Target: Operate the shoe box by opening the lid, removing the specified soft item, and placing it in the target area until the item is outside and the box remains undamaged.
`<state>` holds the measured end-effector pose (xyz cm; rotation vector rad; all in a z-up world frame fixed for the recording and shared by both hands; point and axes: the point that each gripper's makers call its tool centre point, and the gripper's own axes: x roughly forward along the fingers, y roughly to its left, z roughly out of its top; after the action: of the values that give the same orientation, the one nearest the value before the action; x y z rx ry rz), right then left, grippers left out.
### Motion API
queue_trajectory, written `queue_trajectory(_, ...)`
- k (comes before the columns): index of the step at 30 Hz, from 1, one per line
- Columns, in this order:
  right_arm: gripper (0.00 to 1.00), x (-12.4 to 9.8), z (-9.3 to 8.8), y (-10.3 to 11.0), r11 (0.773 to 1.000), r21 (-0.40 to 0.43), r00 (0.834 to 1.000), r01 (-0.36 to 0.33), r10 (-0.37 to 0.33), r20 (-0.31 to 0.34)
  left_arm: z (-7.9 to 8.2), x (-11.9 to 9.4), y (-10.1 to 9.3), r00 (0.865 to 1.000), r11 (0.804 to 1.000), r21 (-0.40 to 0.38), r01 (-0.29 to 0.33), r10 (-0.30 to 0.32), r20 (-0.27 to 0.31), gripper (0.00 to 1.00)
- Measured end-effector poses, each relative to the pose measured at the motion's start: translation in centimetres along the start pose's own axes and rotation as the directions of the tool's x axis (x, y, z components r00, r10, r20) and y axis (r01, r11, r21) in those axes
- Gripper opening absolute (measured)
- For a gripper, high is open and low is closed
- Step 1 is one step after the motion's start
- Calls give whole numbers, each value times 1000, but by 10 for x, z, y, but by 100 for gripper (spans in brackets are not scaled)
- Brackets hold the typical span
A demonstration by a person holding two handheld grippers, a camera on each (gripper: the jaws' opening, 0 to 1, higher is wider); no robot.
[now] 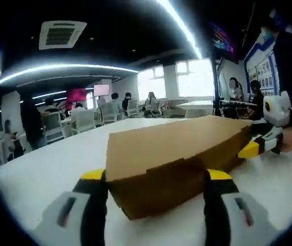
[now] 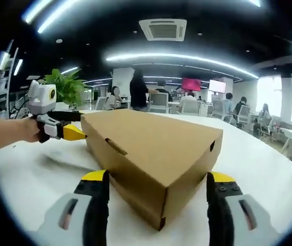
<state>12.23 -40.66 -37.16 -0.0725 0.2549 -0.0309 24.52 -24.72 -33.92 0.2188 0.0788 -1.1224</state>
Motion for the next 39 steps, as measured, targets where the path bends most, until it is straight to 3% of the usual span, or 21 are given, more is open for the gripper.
queue_trajectory(1, 78, 0, 0, 0, 1000, 2, 1000, -5, 5, 6, -2, 1, -4, 1000, 999, -43, 21, -22, -18, 82)
queue_trajectory(7, 77, -1, 1, 0, 1000, -6, 1000, -6, 6, 24, -2, -1, -3, 1000, 999, -46, -3, 2, -30, 82)
queue_trajectory(10, 81, 0, 3, 1, 1000, 16, 999, -21, 21, 25, 4, -3, -6, 999, 994, -110, -6, 9, 32, 81)
queue_trajectory(12, 85, -1, 10, 7, 993, 102, 996, -63, 57, 62, 8, -8, -6, 998, 984, -179, -2, 14, 67, 80)
queue_trajectory(14, 83, 0, 7, 2, 996, 71, 998, -44, 41, 43, 7, -10, -9, 998, 988, -155, -14, 24, 60, 80)
queue_trajectory(17, 84, -2, 8, 6, 996, 70, 997, -57, 53, 47, 5, -14, -4, 996, 986, -162, -34, 46, 74, 80)
queue_trajectory(24, 85, -6, 7, 14, 993, 65, 995, -95, 92, 45, 6, -31, -16, 991, 982, -169, -80, 96, 90, 80)
queue_trajectory(33, 84, -12, 7, 23, 988, 57, 989, -142, 139, 59, -4, -48, -16, 984, 976, -174, -128, 147, 99, 79)
queue_trajectory(39, 84, -16, 8, 28, 984, 50, 984, -171, 168, 61, -2, -64, -28, 981, 973, -178, -143, 163, 104, 80)
